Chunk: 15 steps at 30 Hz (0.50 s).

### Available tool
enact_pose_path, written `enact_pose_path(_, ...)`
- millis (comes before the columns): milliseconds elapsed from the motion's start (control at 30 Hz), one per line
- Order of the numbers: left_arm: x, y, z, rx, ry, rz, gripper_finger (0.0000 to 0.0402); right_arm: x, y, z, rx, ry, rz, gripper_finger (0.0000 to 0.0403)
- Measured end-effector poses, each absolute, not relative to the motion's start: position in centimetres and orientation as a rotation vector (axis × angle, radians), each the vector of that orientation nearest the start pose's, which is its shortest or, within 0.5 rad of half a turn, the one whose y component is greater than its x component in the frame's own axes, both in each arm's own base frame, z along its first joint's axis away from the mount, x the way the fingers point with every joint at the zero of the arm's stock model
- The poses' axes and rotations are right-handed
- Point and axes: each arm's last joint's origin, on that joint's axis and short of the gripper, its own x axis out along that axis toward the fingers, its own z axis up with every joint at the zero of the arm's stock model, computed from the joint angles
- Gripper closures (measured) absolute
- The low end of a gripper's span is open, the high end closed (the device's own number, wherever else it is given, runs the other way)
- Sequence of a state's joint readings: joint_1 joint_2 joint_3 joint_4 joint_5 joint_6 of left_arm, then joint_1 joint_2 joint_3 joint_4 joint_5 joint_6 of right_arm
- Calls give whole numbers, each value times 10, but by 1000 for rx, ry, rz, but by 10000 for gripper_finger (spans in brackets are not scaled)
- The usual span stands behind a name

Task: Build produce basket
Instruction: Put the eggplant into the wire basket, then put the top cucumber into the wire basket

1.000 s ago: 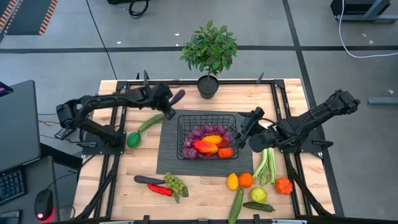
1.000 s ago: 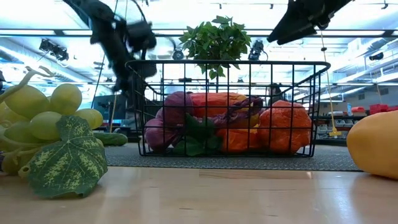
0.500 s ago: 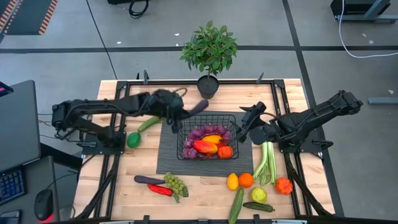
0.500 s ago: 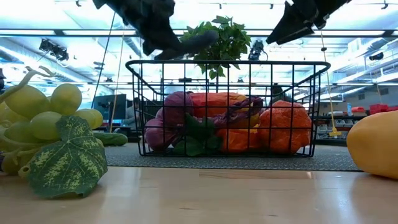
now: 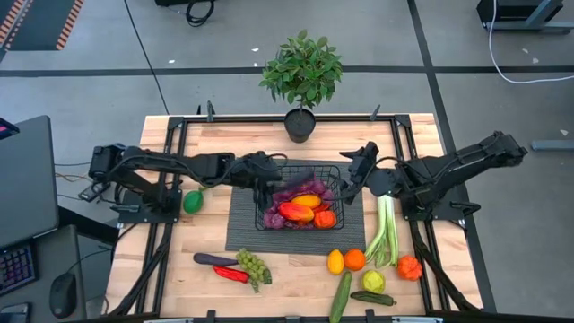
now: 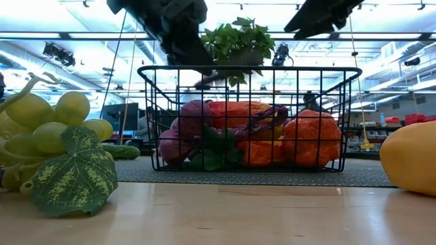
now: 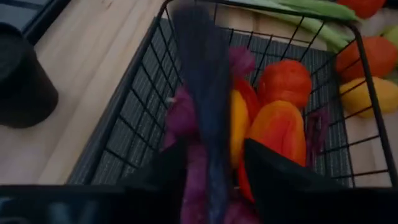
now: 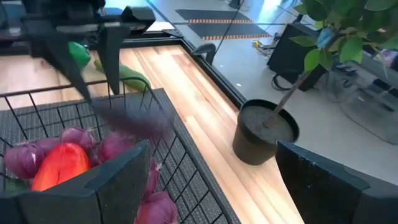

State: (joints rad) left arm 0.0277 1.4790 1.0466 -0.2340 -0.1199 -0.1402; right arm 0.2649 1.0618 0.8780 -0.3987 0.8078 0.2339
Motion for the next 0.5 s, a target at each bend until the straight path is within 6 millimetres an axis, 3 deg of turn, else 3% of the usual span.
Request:
enact_pose_path(267,310,23,258,-73,718,272,109,216,29,299,21,438,-584,55)
enact_pose_path(500,266,42,259,-143,992,417,98,216,29,299,110,415,-597,55)
